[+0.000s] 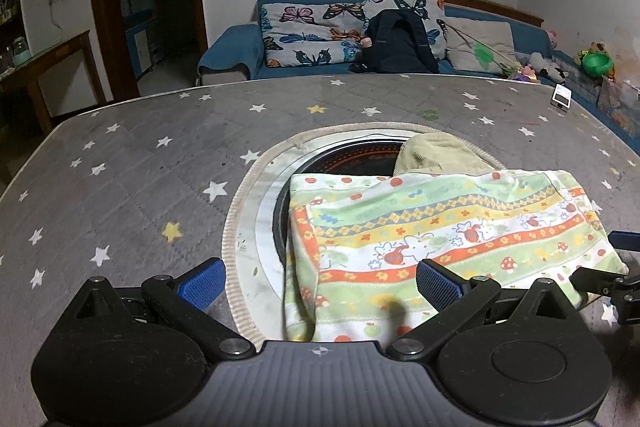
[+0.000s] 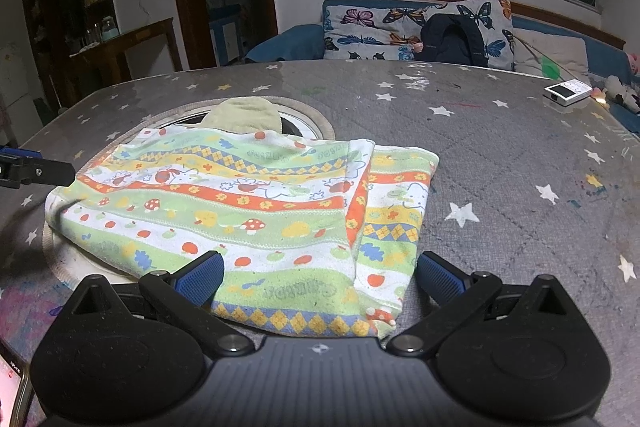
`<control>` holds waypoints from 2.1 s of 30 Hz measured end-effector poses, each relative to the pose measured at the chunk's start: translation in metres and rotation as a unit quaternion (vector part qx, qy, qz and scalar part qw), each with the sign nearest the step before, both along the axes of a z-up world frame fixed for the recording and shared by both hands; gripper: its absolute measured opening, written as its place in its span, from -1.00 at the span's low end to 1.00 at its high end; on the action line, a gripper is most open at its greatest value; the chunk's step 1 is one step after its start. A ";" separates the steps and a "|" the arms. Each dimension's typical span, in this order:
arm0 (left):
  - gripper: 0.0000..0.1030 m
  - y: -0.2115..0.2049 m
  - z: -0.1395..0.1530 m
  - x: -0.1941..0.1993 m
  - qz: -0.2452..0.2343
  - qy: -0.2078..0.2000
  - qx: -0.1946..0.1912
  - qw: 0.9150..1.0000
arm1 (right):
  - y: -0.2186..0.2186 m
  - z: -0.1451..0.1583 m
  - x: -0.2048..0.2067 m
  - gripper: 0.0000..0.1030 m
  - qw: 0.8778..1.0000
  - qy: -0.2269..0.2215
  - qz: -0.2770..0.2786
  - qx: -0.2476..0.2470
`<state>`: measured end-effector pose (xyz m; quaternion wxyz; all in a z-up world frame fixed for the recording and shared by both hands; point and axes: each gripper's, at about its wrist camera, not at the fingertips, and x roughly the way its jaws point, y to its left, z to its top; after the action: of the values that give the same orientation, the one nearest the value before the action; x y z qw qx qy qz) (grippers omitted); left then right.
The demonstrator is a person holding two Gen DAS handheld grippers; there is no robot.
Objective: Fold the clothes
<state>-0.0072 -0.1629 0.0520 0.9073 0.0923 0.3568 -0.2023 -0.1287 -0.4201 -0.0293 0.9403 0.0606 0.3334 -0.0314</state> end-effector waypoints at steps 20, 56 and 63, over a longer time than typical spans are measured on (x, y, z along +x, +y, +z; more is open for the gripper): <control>1.00 -0.018 -0.001 0.026 -0.005 -0.012 0.005 1.000 | 0.007 0.031 0.043 1.00 1.000 -0.020 -0.010 0.012; 0.98 -0.023 -0.028 0.045 0.008 -0.007 0.045 0.999 | 0.027 0.011 0.070 0.99 1.000 0.004 0.014 0.015; 1.00 -0.020 -0.036 0.046 0.009 -0.005 0.051 0.999 | 0.025 0.010 0.064 1.00 1.000 0.007 0.011 -0.006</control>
<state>0.0392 -0.1831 0.0162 0.9051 0.1359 0.3626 -0.1754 -0.0643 -0.3952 -0.0197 0.9385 0.0506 0.3408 -0.0238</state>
